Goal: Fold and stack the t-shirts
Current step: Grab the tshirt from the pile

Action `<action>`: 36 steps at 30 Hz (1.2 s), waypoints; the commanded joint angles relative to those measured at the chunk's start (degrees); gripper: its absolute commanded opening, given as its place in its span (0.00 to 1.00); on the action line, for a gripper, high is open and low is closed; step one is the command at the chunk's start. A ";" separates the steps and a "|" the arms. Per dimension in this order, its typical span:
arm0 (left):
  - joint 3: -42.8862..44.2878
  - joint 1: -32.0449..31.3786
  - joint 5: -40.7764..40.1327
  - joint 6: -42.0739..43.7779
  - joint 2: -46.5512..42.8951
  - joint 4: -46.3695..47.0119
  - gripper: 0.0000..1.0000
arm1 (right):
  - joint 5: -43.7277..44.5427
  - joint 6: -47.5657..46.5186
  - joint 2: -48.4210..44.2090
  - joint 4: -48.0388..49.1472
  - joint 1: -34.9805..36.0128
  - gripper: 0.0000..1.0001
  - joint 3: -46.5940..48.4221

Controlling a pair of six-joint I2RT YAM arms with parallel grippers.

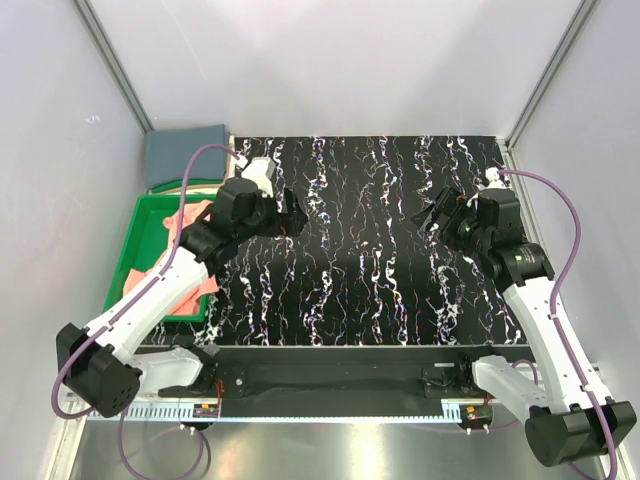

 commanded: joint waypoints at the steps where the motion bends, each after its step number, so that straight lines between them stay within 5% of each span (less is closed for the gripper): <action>1: 3.26 0.17 -8.65 1.42 -1.54 -1.67 0.99 | -0.38 -0.27 -1.72 0.48 -0.15 1.00 2.36; 7: 10.47 6.57 -13.06 -2.62 -0.66 -10.72 0.99 | -3.96 3.15 -2.16 1.88 -0.15 1.00 1.22; 12: 12.24 21.40 -8.14 -6.22 1.00 -16.62 0.98 | -4.86 4.74 -1.46 2.85 -0.07 1.00 -0.01; 16: 10.05 30.83 -16.54 -6.49 3.46 -20.49 0.95 | -5.91 4.39 -1.46 2.94 -0.15 1.00 -0.89; 20: 6.80 41.98 -15.61 -7.89 9.25 -20.41 0.86 | -7.05 5.52 -1.72 3.20 -0.15 1.00 -1.07; 29: 6.44 47.36 -8.75 -5.00 25.77 -16.63 0.78 | -10.48 6.67 -1.37 3.73 -0.15 1.00 -0.54; 32: 8.90 48.60 -6.03 -3.94 29.73 -17.24 0.57 | -10.84 7.11 -1.99 3.73 -0.15 1.00 -0.19; 33: 9.95 48.77 -5.59 -3.94 29.92 -17.42 0.36 | -10.84 7.20 -2.25 3.73 -0.24 1.00 -0.10; 36: 13.11 48.78 -2.01 -4.64 26.42 -18.21 0.08 | -10.84 7.20 -3.57 3.73 -0.07 1.00 -0.19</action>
